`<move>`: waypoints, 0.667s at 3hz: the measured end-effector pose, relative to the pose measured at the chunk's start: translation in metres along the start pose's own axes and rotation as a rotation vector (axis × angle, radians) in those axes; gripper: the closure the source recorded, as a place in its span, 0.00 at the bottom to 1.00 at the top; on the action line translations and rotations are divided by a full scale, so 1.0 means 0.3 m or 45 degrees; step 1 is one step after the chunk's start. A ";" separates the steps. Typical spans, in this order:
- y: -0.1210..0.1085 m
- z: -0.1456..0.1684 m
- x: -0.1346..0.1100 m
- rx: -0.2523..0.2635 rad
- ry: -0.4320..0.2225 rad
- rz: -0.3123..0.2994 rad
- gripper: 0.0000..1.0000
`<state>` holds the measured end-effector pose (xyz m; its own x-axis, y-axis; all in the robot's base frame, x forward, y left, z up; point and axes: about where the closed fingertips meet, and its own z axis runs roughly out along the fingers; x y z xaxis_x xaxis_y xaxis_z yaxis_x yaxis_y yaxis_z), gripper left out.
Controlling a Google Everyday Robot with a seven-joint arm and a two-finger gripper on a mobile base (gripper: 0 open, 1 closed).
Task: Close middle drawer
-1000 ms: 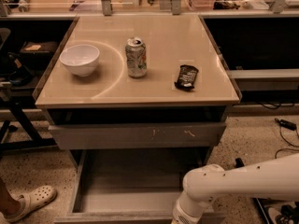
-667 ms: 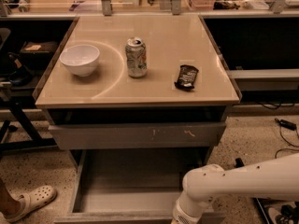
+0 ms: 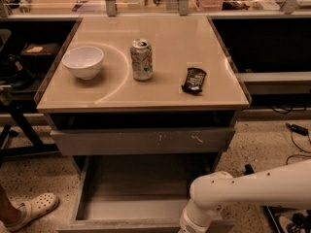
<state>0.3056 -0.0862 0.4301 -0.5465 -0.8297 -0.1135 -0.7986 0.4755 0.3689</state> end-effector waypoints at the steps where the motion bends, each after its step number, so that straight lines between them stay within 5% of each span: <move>1: 0.000 0.000 0.000 0.000 0.000 0.000 0.00; 2: 0.000 0.000 0.000 0.000 0.000 0.000 0.00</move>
Offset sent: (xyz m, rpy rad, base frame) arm 0.0000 0.0000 0.0000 0.0000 0.0000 0.0000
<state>0.3056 -0.0862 0.4301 -0.5465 -0.8298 -0.1135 -0.7986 0.4755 0.3690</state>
